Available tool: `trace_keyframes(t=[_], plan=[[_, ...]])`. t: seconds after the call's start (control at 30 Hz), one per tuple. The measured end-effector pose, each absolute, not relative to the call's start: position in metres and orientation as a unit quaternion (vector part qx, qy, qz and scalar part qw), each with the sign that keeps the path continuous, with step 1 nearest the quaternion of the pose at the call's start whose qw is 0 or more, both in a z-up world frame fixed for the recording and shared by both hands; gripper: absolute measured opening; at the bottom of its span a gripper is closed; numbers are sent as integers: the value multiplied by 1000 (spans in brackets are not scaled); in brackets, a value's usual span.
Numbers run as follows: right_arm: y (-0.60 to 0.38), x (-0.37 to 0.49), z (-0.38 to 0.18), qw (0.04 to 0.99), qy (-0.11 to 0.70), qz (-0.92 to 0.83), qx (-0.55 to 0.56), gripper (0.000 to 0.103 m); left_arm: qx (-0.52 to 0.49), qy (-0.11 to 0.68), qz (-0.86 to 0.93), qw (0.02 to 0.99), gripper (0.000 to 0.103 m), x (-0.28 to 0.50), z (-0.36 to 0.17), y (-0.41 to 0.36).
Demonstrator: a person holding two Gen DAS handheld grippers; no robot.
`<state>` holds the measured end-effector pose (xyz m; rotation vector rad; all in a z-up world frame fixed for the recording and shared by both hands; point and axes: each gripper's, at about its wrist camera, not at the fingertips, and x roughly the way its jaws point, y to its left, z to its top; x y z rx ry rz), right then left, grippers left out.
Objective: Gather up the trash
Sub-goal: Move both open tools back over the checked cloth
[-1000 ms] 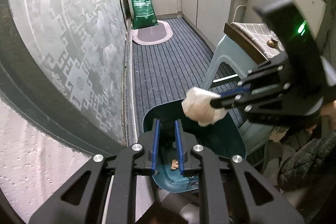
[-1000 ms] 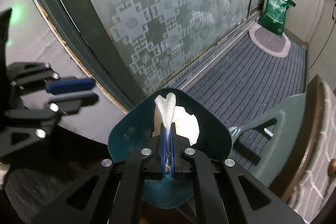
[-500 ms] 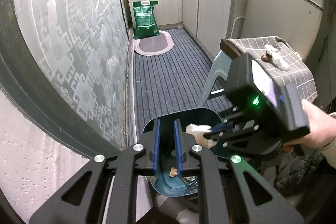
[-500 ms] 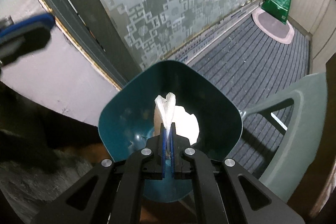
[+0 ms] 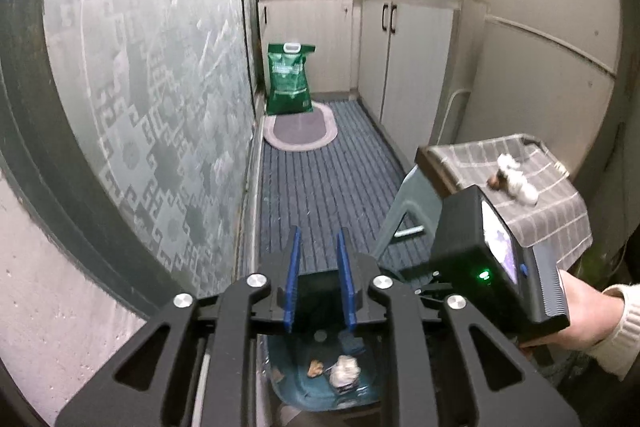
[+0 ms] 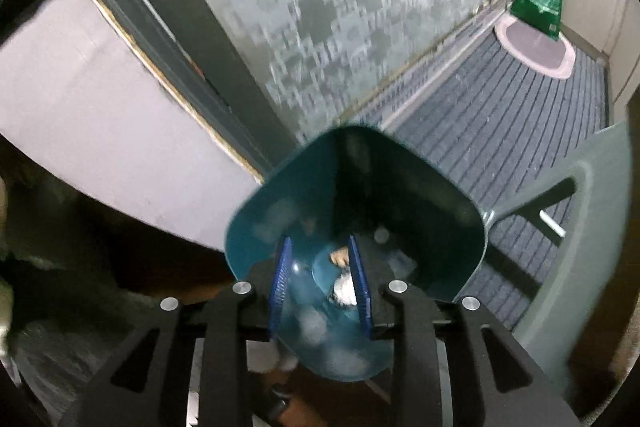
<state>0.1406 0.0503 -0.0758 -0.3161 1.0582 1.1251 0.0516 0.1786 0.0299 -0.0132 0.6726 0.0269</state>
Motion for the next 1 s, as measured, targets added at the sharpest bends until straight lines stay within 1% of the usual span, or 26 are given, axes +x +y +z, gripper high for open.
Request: trace_keyframes(t=[0.07,0.1,0.37,0.47,0.77,1.0], plan=[[42,142,-61,716,460,509,-126,37,-9,321,13,947,27,53,34,174],[39,143,-56,721,455,509,-121,38,-9,317,14,948,30,54,36,172],[-3,157,-13,762,403,501,-78,40,-12,306,13,952,38,65,42,157],[-24,167,-3,776,393,489,-59,42,-10,304,7,953,42,71,44,146],[-89,197,8,813,381,439,-24,43,1,303,-19,953,45,88,45,112],[-129,213,4,843,370,389,-32,43,10,304,-42,952,47,102,44,83]])
